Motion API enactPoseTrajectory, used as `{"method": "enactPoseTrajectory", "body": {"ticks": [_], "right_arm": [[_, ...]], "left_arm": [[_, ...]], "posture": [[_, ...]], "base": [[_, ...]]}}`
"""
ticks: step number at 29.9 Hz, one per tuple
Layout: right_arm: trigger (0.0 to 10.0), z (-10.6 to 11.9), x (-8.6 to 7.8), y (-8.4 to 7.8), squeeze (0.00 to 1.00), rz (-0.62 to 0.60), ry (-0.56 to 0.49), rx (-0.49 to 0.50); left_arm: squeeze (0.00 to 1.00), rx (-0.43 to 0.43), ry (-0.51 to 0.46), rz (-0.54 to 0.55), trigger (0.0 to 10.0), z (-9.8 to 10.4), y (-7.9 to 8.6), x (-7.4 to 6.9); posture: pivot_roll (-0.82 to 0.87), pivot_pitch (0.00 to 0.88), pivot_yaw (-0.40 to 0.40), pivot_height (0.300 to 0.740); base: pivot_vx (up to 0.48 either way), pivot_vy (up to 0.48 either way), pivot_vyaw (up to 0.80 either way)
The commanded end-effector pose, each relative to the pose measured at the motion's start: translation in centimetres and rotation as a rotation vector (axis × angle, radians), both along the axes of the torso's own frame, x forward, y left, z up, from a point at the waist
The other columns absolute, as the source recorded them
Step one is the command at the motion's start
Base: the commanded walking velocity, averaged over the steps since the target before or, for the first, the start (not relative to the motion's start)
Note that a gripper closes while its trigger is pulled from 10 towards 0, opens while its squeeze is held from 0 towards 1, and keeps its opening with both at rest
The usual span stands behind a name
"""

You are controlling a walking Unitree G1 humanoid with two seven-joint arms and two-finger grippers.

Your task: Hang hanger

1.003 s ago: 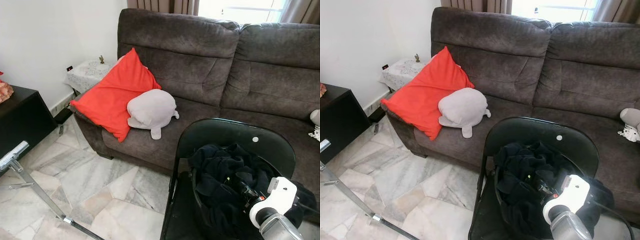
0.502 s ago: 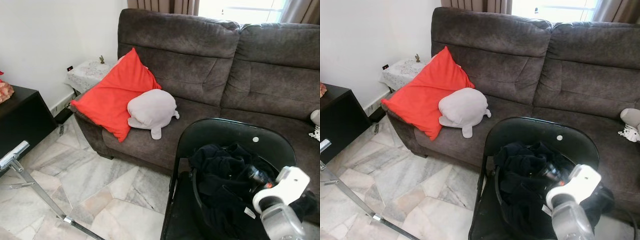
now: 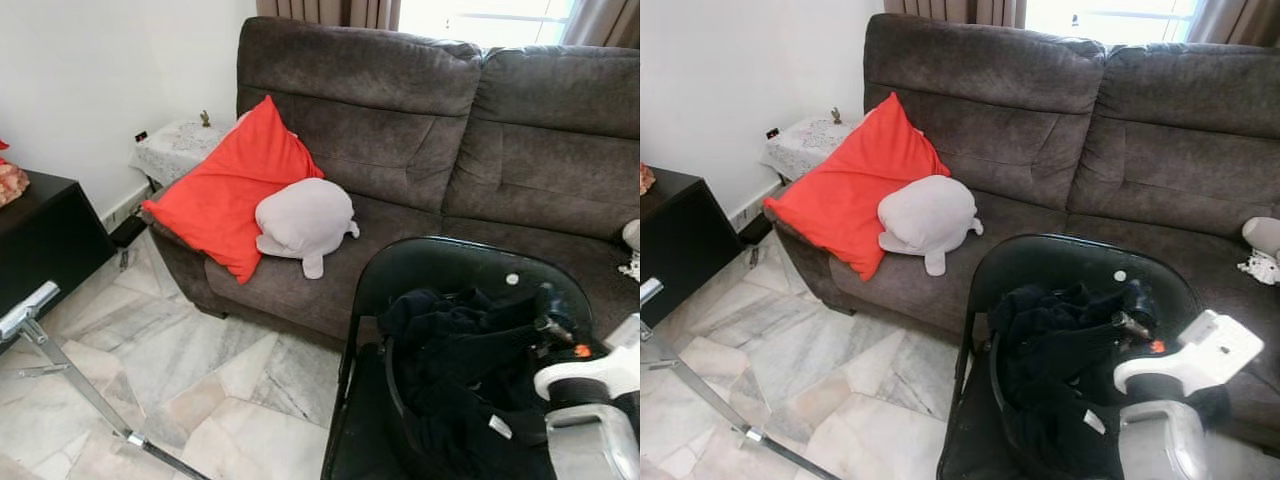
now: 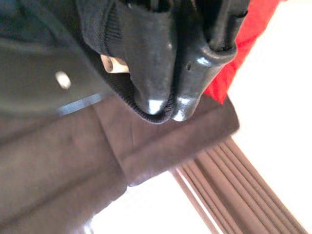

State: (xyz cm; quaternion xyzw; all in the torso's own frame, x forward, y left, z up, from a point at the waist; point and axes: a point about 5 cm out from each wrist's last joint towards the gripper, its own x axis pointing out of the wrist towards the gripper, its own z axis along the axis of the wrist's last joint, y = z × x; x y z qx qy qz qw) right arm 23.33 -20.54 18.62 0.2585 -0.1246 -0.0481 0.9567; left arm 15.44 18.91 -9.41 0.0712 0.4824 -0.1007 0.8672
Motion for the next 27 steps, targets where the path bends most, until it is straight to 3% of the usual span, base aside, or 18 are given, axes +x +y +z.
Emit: {"method": "enactPoseTrajectory", "body": {"ticks": [1,10,21,23,24,27], "right_arm": [[0.0,1.1,-0.2,1.0,0.0,0.02,-0.07,0.0],[0.0,4.4,0.7,2.2,0.0,0.066,-0.195,-0.125],[0.0,6.4,0.7,3.4,0.0,0.122,-0.276,-0.209],[0.0,6.0,0.4,4.3,0.0,0.185,-0.259,-0.264],[0.0,4.9,0.2,4.8,0.0,0.25,-0.184,-0.325],[0.0,3.6,0.0,5.1,0.0,0.292,-0.111,-0.389]], "left_arm": [[0.0,0.011,0.032,-0.019,10.0,-0.2,0.2,-0.6],[0.0,0.004,0.025,-0.013,10.0,-0.2,-0.1,-0.4],[0.0,0.003,0.026,-0.008,10.0,-0.2,-0.2,-0.4],[0.0,0.0,0.026,-0.006,10.0,-0.2,-0.3,-0.4],[0.0,-0.001,0.026,-0.006,10.0,-0.2,-0.3,-0.4],[0.0,-0.002,0.026,-0.006,10.0,-0.3,-0.3,-0.4]], "posture": [[-0.12,0.033,0.052,0.74],[-0.12,0.014,0.044,0.74],[-0.13,0.008,0.037,0.74],[-0.14,0.006,0.035,0.74],[-0.14,0.005,0.033,0.74],[-0.14,0.005,0.033,0.74]], "base": [[0.0,0.0,0.0],[0.0,0.0,0.0],[0.0,0.0,0.0],[0.0,0.0,0.0],[0.0,0.0,0.0],[0.0,0.0,0.0]]}}
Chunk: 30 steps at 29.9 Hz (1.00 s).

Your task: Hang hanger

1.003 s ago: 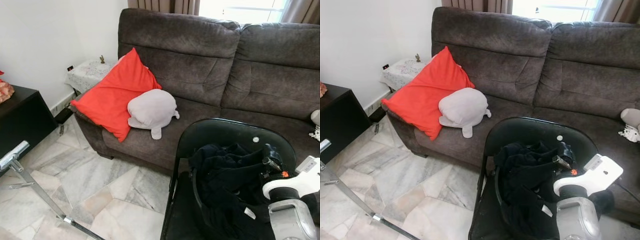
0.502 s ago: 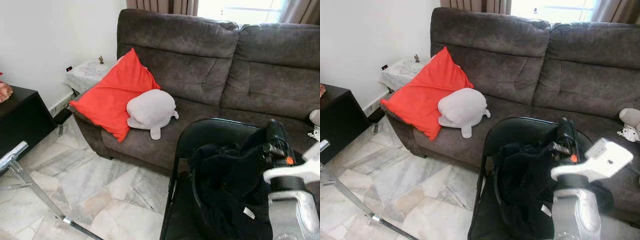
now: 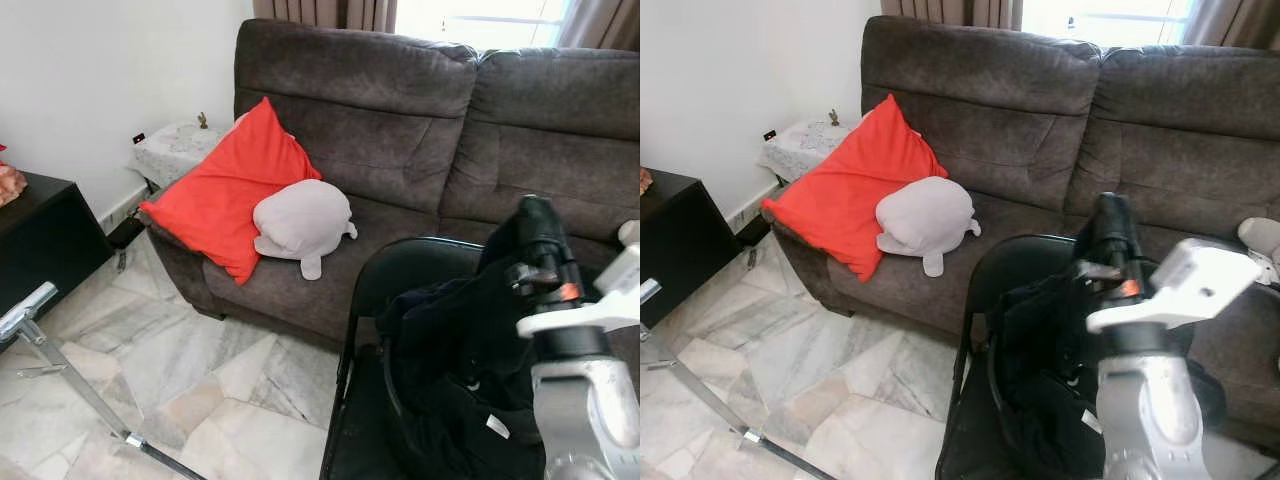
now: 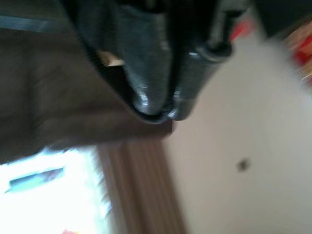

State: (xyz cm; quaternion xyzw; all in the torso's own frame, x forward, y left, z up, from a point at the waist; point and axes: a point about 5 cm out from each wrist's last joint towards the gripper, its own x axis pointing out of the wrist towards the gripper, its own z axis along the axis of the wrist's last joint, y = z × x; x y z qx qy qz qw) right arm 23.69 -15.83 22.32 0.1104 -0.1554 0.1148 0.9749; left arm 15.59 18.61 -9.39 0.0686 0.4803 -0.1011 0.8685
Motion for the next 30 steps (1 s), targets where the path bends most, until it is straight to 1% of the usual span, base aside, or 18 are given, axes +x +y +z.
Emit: {"method": "enactPoseTrajectory", "body": {"ticks": [1,2,3,4,11,12,14,15,16,17,21,22,23,25,27,28,29,30], "right_arm": [[0.0,-1.1,-0.5,0.4,0.0,0.045,0.058,-0.117],[0.0,-1.1,-0.5,0.4,0.0,0.045,0.058,-0.117],[0.0,-2.6,-0.9,0.5,0.0,0.081,0.133,-0.223],[0.0,-3.4,-1.0,0.4,0.0,0.088,0.178,-0.267],[0.0,-5.1,-1.0,-0.4,0.0,0.056,0.265,-0.32],[0.9,-5.6,-1.1,-0.4,0.0,0.059,0.299,-0.349],[1.6,-6.7,-1.5,-0.4,0.0,0.094,0.362,-0.378],[4.2,-7.3,-1.7,-0.4,0.0,0.119,0.396,-0.412],[5.2,-7.5,-1.8,-0.4,0.0,0.126,0.407,-0.424],[10.0,-7.8,-1.9,-0.5,0.0,0.138,0.426,-0.446],[10.0,-8.0,-2.4,-0.6,0.0,0.22,0.438,-0.503],[10.0,-8.0,-2.4,-0.7,0.38,0.227,0.442,-0.512],[10.0,-8.0,-2.5,-0.8,1.0,0.238,0.447,-0.53],[10.0,-8.0,-2.5,-0.9,1.0,0.246,0.451,-0.535],[10.0,-7.8,-2.5,-1.3,1.0,0.244,0.429,-0.627],[10.0,-7.7,-2.4,-1.5,0.95,0.232,0.425,-0.642],[10.0,-7.4,-2.2,-1.7,0.0,0.209,0.414,-0.657],[10.0,-7.2,-2.2,-1.7,0.0,0.217,0.403,-0.662]], "left_arm": [[0.0,0.003,0.03,-0.009,10.0,-0.3,-0.1,-0.6],[0.0,0.003,0.03,-0.009,10.0,-0.3,-0.1,-0.6],[0.0,0.001,0.03,-0.009,10.0,-0.3,-0.1,-0.6],[0.0,0.001,0.03,-0.008,10.0,-0.3,-0.1,-0.6],[0.0,-0.002,0.03,-0.006,10.0,-0.3,-0.2,-0.5],[0.0,-0.002,0.031,-0.005,10.0,-0.3,-0.2,-0.5],[0.0,-0.003,0.032,-0.005,10.0,-0.3,-0.2,-0.5],[0.0,-0.002,0.033,-0.005,10.0,-0.3,-0.1,-0.5],[0.0,-0.002,0.033,-0.006,10.0,-0.3,-0.1,-0.5],[0.0,-0.002,0.033,-0.006,10.0,-0.3,-0.1,-0.5],[0.0,-0.001,0.034,-0.006,10.0,-0.3,-0.1,-0.6],[0.0,-0.002,0.034,-0.006,10.0,-0.3,-0.1,-0.6],[0.0,-0.002,0.035,-0.007,10.0,-0.3,-0.1,-0.6],[0.0,-0.002,0.035,-0.008,10.0,-0.3,-0.1,-0.6],[0.0,-0.002,0.036,-0.007,10.0,-0.3,-0.1,-0.6],[0.0,-0.002,0.036,-0.007,10.0,-0.3,-0.1,-0.6],[0.0,-0.002,0.037,-0.007,10.0,-0.3,-0.1,-0.6],[0.0,-0.002,0.037,-0.007,10.0,-0.3,-0.1,-0.6]], "posture": [[-0.14,0.006,0.031,0.74],[-0.14,0.006,0.031,0.74],[-0.14,0.005,0.03,0.74],[-0.14,0.007,0.028,0.74],[-0.14,0.009,0.024,0.74],[-0.14,0.01,0.024,0.74],[-0.14,0.012,0.024,0.74],[-0.14,0.012,0.024,0.74],[-0.14,0.013,0.024,0.74],[-0.14,0.013,0.024,0.74],[-0.14,0.016,0.024,0.74],[-0.14,0.016,0.024,0.74],[-0.15,0.02,0.023,0.74],[-0.14,0.021,0.022,0.74],[-0.14,0.021,0.022,0.74],[-0.14,0.021,0.022,0.74],[-0.15,0.026,0.019,0.74],[-0.15,0.026,0.019,0.74]], "base": [[0.0,0.0,0.0],[0.0,0.0,0.0],[0.0,0.0,0.0],[0.0,0.0,0.0],[0.0,0.0,0.0],[0.0,0.0,0.0],[0.0,0.0,0.0],[0.0,0.0,0.0],[0.0,0.0,0.0],[0.0,0.0,0.0],[0.0,0.0,0.0],[0.0,0.0,0.0],[0.0,0.0,0.0],[0.0,0.0,0.0],[0.0,0.0,0.0],[0.0,0.0,0.0],[0.0,0.0,0.0],[0.0,0.0,0.0]]}}
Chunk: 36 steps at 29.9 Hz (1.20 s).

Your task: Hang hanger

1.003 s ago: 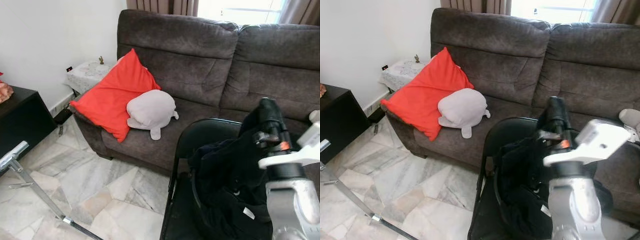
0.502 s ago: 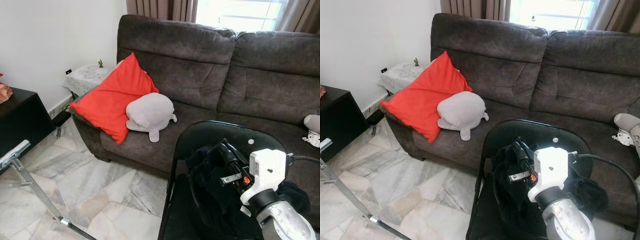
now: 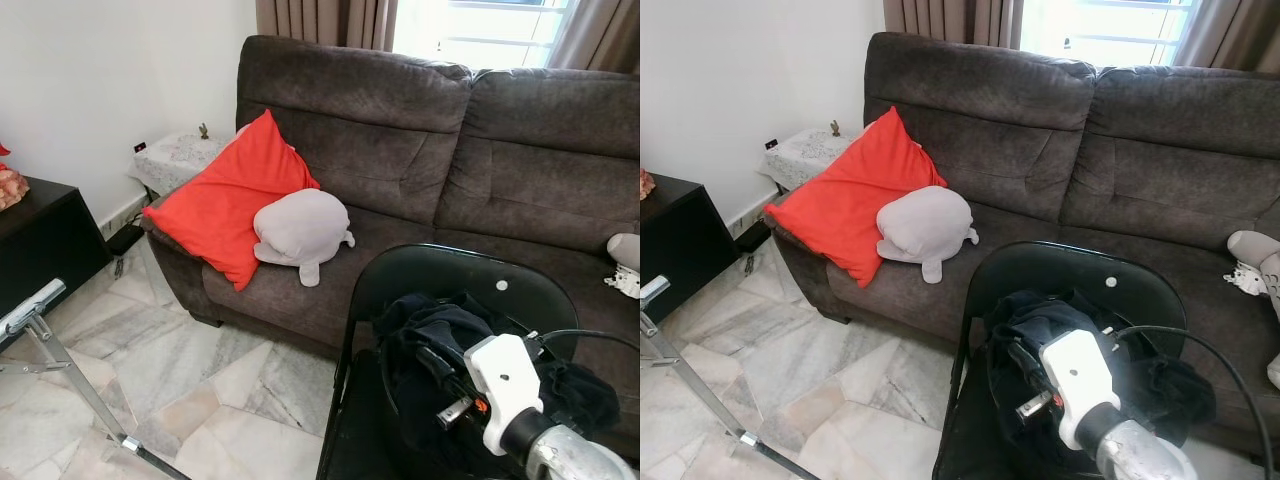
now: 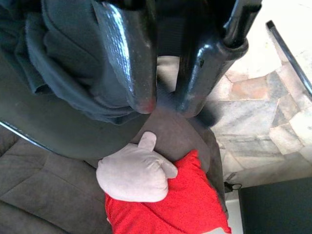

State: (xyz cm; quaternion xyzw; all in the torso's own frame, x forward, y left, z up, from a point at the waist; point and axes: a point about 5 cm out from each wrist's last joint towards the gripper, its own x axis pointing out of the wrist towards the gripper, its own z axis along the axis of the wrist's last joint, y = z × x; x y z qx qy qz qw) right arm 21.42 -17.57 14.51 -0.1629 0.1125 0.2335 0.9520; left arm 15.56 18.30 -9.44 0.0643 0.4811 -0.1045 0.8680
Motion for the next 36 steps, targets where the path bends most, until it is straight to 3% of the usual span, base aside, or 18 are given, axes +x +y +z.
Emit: {"method": "enactPoseTrajectory", "body": {"ticks": [1,6,10,15,17,18,19,20,24,25,26,27,30,31,32,35,36], "right_arm": [[10.0,0.8,0.0,0.1,0.0,0.025,-0.037,-0.012],[10.0,1.6,-0.7,1.0,0.0,0.081,-0.041,0.033],[10.0,2.3,-1.3,0.6,0.0,0.098,-0.06,0.007],[10.0,3.4,-1.3,-2.7,0.0,-0.159,-0.138,-0.091],[10.0,2.6,-1.8,-4.0,0.01,-0.217,-0.089,-0.218],[10.0,2.4,-2.0,-4.3,0.89,-0.223,-0.083,-0.279],[10.0,2.3,-2.2,-4.5,0.89,-0.209,-0.08,-0.329],[10.0,1.8,-2.2,-4.5,1.0,-0.188,-0.067,-0.391],[10.0,0.5,-2.0,-4.7,1.0,-0.165,-0.03,-0.489],[10.0,0.0,-1.8,-4.4,0.44,-0.133,-0.028,-0.503],[10.0,-0.2,-1.7,-4.1,0.44,-0.119,-0.032,-0.505],[10.0,-0.9,-1.4,-3.8,0.0,-0.102,-0.023,-0.512],[10.0,-2.1,-1.0,-3.9,0.0,-0.076,-0.001,-0.579],[10.0,-2.6,-0.8,-4.1,0.39,-0.074,0.005,-0.594],[10.0,-2.9,-0.7,-4.1,1.0,-0.074,0.007,-0.601],[10.0,-3.8,-0.3,-4.3,1.0,-0.083,0.016,-0.615],[10.0,-4.1,-0.1,-4.4,0.62,-0.077,0.015,-0.632]], "left_arm": [[0.0,0.009,0.034,-0.005,10.0,-0.3,0.2,-0.6],[0.0,0.009,0.037,-0.008,10.0,-0.3,0.2,-0.6],[0.0,0.009,0.036,-0.008,10.0,-0.3,0.2,-0.6],[0.0,0.013,0.035,-0.013,10.0,-0.2,0.3,-0.5],[0.0,0.013,0.036,-0.017,10.0,-0.2,0.3,-0.5],[0.0,0.013,0.036,-0.019,10.0,-0.2,0.3,-0.5],[0.0,0.013,0.036,-0.021,10.0,-0.2,0.3,-0.5],[0.0,0.013,0.036,-0.022,10.0,-0.2,0.3,-0.5],[0.0,0.012,0.036,-0.024,10.0,-0.2,0.3,-0.5],[0.0,0.012,0.036,-0.024,10.0,-0.2,0.3,-0.5],[0.0,0.011,0.036,-0.023,10.0,-0.2,0.3,-0.5],[0.0,0.011,0.036,-0.022,10.0,-0.2,0.3,-0.5],[0.0,0.01,0.037,-0.021,10.0,-0.2,0.2,-0.5],[0.0,0.01,0.037,-0.02,10.0,-0.2,0.2,-0.5],[0.0,0.01,0.036,-0.019,10.0,-0.2,0.2,-0.5],[0.0,0.009,0.038,-0.018,10.0,-0.2,0.2,-0.6],[0.0,0.009,0.038,-0.017,10.0,-0.3,0.2,-0.6]], "posture": [[-0.15,0.026,0.019,0.74],[-0.15,0.028,0.02,0.74],[-0.15,0.032,0.021,0.74],[-0.17,0.04,0.027,0.74],[-0.17,0.041,0.029,0.74],[-0.17,0.042,0.029,0.74],[-0.17,0.043,0.03,0.74],[-0.18,0.043,0.03,0.74],[-0.17,0.041,0.03,0.74],[-0.17,0.042,0.029,0.74],[-0.17,0.042,0.029,0.74],[-0.17,0.04,0.029,0.74],[-0.16,0.039,0.026,0.74],[-0.15,0.04,0.025,0.74],[-0.15,0.04,0.025,0.74],[-0.15,0.04,0.025,0.74],[-0.15,0.039,0.024,0.74]], "base": [[0.0,0.0,0.0],[0.0,0.0,0.0],[0.0,0.0,0.0],[0.0,0.0,0.0],[0.0,0.0,0.0],[0.0,0.0,0.0],[0.0,0.0,0.0],[0.0,0.0,0.0],[0.0,0.0,0.0],[0.0,0.0,0.0],[0.0,0.0,0.0],[0.0,0.0,0.0],[0.0,0.0,0.0],[0.0,0.0,0.0],[0.0,0.0,0.0],[0.0,0.0,0.0],[0.0,0.0,0.0]]}}
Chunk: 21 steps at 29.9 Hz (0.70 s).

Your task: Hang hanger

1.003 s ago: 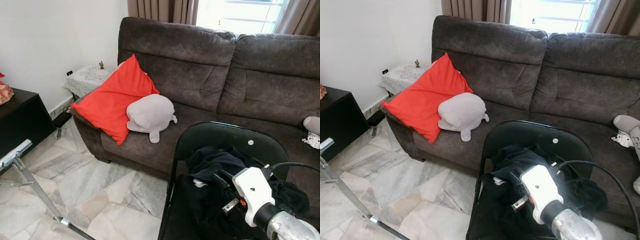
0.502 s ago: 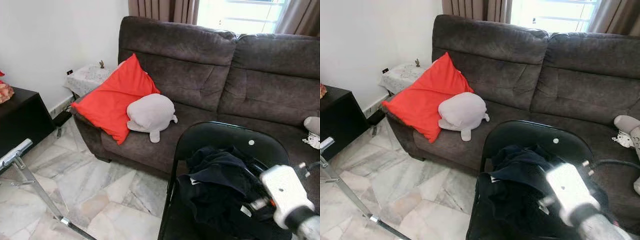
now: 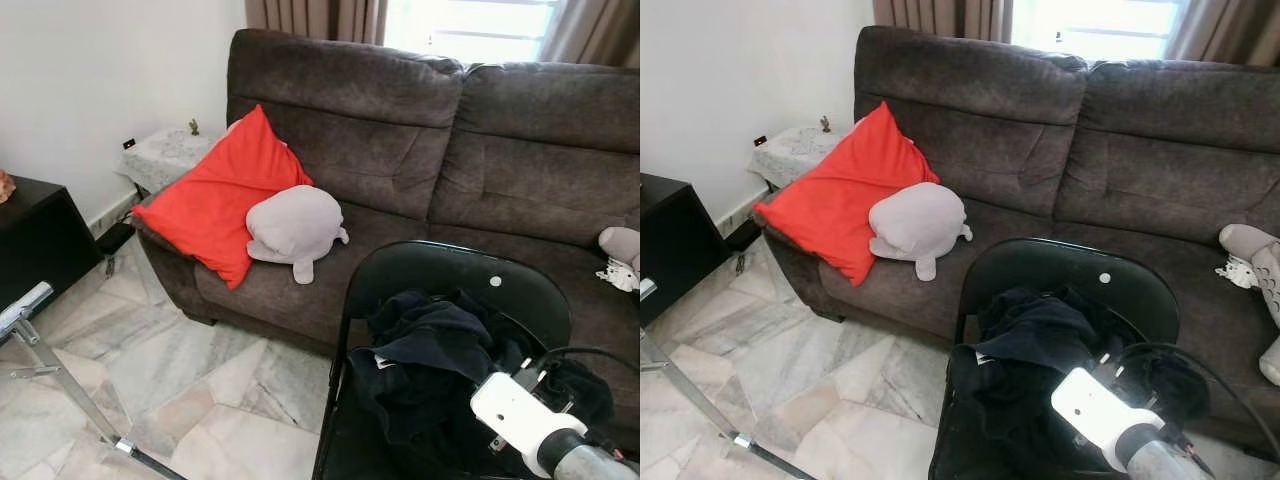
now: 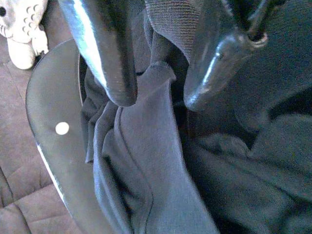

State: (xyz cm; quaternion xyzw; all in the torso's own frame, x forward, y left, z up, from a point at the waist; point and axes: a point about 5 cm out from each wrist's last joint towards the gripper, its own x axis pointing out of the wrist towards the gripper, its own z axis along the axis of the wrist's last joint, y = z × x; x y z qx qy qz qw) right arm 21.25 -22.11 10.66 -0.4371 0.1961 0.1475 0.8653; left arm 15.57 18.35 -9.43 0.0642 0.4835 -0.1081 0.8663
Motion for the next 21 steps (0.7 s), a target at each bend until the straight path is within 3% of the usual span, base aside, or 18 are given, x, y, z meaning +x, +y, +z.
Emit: {"method": "enactPoseTrajectory", "body": {"ticks": [1,2,21], "right_arm": [[10.0,-0.5,0.2,0.2,0.62,0.021,-0.003,-0.026],[10.0,-0.6,0.3,0.1,0.0,0.018,-0.006,-0.025],[10.0,0.5,2.9,0.0,0.0,0.052,-0.18,-0.07]], "left_arm": [[0.0,0.011,0.032,-0.01,10.0,-0.3,0.1,-0.6],[0.0,0.011,0.032,-0.008,10.0,-0.3,0.1,-0.6],[0.0,0.011,0.03,0.001,10.0,-0.3,0.1,-0.7]], "posture": [[-0.15,0.039,0.024,0.74],[-0.14,0.038,0.022,0.74],[-0.13,0.031,0.019,0.74]], "base": [[0.0,0.0,0.0],[0.0,0.0,0.0],[0.0,0.0,0.0]]}}
